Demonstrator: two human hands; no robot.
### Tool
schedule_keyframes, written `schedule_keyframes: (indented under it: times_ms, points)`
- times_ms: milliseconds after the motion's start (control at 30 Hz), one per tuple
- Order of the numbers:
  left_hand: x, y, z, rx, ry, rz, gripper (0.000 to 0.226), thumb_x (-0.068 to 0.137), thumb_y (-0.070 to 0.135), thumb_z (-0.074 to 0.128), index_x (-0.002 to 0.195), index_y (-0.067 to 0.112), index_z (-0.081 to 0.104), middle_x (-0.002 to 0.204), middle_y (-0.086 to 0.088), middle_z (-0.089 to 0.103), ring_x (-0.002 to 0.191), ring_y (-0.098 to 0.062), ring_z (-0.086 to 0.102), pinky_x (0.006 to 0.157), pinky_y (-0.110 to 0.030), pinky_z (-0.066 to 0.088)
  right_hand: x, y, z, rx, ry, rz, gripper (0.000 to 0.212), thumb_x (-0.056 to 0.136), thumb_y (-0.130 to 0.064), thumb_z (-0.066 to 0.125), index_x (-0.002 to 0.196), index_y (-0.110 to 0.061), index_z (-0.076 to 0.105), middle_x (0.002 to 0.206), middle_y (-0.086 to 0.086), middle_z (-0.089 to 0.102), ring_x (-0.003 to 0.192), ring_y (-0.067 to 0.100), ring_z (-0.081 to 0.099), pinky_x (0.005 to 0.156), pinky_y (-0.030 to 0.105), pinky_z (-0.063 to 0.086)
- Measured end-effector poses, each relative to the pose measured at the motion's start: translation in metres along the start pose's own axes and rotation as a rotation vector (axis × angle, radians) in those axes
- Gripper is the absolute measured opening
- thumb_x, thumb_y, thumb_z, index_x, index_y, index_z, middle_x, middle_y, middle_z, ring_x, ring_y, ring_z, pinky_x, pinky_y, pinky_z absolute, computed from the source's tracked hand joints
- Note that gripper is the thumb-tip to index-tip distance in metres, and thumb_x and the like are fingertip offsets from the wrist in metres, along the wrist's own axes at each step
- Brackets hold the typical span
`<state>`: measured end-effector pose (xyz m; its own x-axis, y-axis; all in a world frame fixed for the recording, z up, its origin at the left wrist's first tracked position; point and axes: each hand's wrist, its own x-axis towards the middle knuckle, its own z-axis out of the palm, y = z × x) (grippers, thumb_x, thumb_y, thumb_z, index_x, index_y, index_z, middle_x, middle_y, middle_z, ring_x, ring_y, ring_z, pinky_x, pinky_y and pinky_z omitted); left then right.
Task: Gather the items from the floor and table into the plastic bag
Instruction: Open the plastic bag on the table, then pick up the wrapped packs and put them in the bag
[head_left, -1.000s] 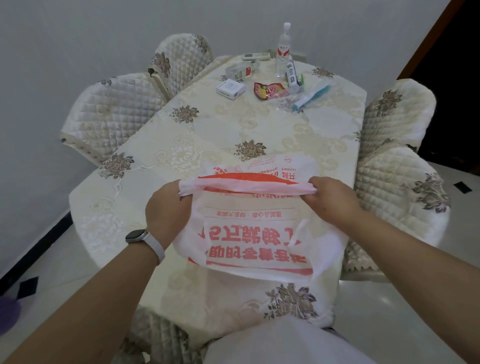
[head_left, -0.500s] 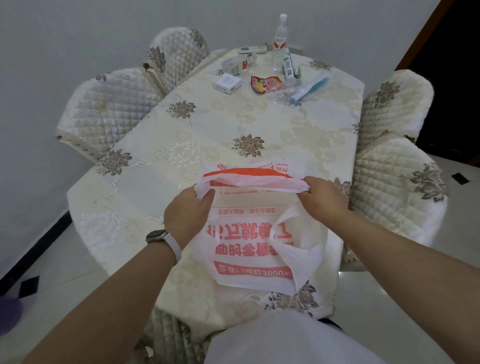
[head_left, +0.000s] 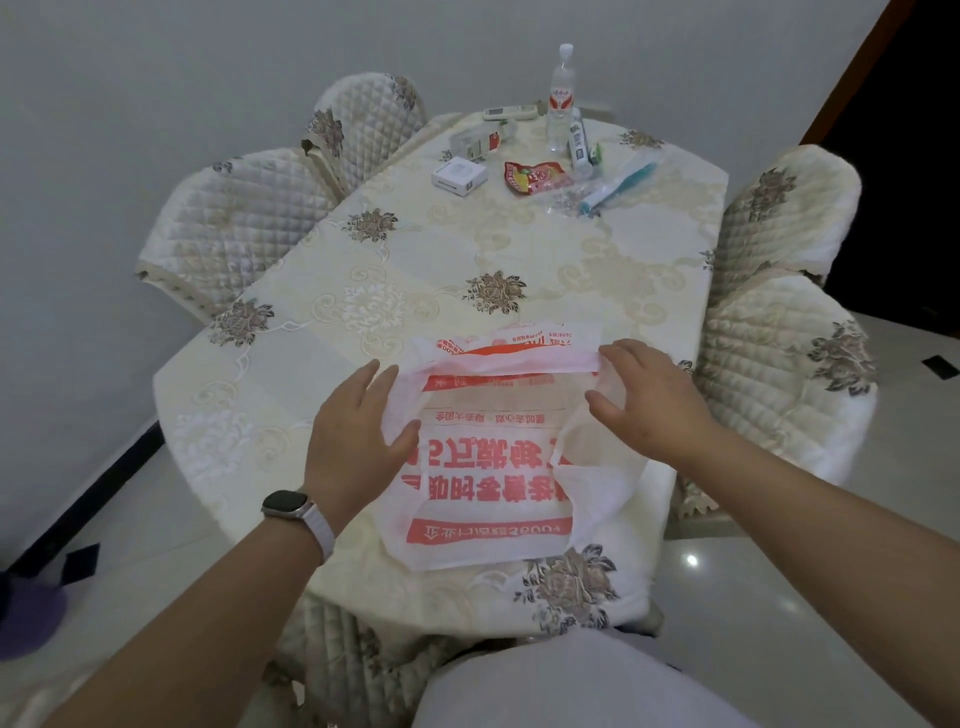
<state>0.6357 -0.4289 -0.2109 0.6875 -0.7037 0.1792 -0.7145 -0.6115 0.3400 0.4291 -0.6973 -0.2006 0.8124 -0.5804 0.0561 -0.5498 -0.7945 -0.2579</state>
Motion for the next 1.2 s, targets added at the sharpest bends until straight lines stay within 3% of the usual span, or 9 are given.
schedule_keyframes:
  times_ms: [167, 333, 567, 700, 867, 1200]
  points:
    - [-0.023, 0.041, -0.003, 0.056, 0.033, 0.133, 0.06, 0.086, 0.039, 0.057, 0.138, 0.01, 0.053, 0.143, -0.016, 0.051, 0.129, -0.035, 0.049, 0.104, -0.054, 0.043, -0.021, 0.01, -0.019, -0.086, -0.019, -0.127, 0.063, 0.092, -0.053, 0.051, 0.145, -0.019, 0.041, 0.151, 0.006, 0.039, 0.137, 0.026, 0.036, 0.11, 0.044, 0.032]
    - [-0.048, 0.106, 0.001, 0.072, 0.046, 0.215, 0.055, 0.089, 0.039, 0.052, 0.133, 0.008, 0.056, 0.139, -0.017, 0.054, 0.126, -0.034, 0.05, 0.102, -0.052, 0.045, -0.062, 0.04, -0.042, -0.139, 0.018, -0.233, 0.065, 0.087, -0.058, 0.04, 0.132, -0.014, 0.056, 0.136, 0.011, 0.055, 0.122, 0.032, 0.051, 0.1, 0.046, 0.041]
    - [-0.081, 0.216, 0.013, 0.089, 0.038, 0.32, 0.051, 0.091, 0.04, 0.054, 0.133, 0.011, 0.057, 0.143, -0.013, 0.051, 0.129, -0.034, 0.049, 0.102, -0.052, 0.043, -0.137, 0.114, -0.081, -0.097, 0.101, -0.267, 0.06, 0.085, -0.054, 0.046, 0.127, -0.013, 0.061, 0.135, 0.01, 0.057, 0.123, 0.03, 0.051, 0.099, 0.044, 0.041]
    - [-0.094, 0.282, 0.028, 0.067, 0.065, 0.399, 0.052, 0.09, 0.041, 0.053, 0.133, 0.012, 0.058, 0.143, -0.013, 0.052, 0.128, -0.034, 0.048, 0.102, -0.051, 0.042, -0.183, 0.165, -0.104, -0.096, 0.169, -0.231, 0.057, 0.084, -0.052, 0.047, 0.122, -0.012, 0.065, 0.129, 0.011, 0.061, 0.118, 0.031, 0.055, 0.097, 0.044, 0.043]
    - [-0.104, 0.359, 0.049, 0.021, 0.104, 0.536, 0.048, 0.089, 0.036, 0.059, 0.131, 0.011, 0.06, 0.14, -0.013, 0.054, 0.125, -0.033, 0.051, 0.103, -0.048, 0.037, -0.237, 0.226, -0.129, -0.148, 0.137, -0.123, 0.057, 0.087, -0.054, 0.045, 0.125, -0.015, 0.061, 0.134, 0.009, 0.056, 0.124, 0.029, 0.05, 0.1, 0.045, 0.041]
    - [-0.076, 0.463, 0.095, -0.046, 0.052, 0.779, 0.043, 0.089, 0.035, 0.061, 0.125, 0.011, 0.063, 0.134, -0.014, 0.057, 0.119, -0.036, 0.055, 0.095, -0.053, 0.045, -0.294, 0.313, -0.156, -0.197, 0.259, 0.082, 0.056, 0.089, -0.053, 0.045, 0.123, -0.013, 0.061, 0.13, 0.011, 0.058, 0.119, 0.032, 0.052, 0.098, 0.044, 0.041]
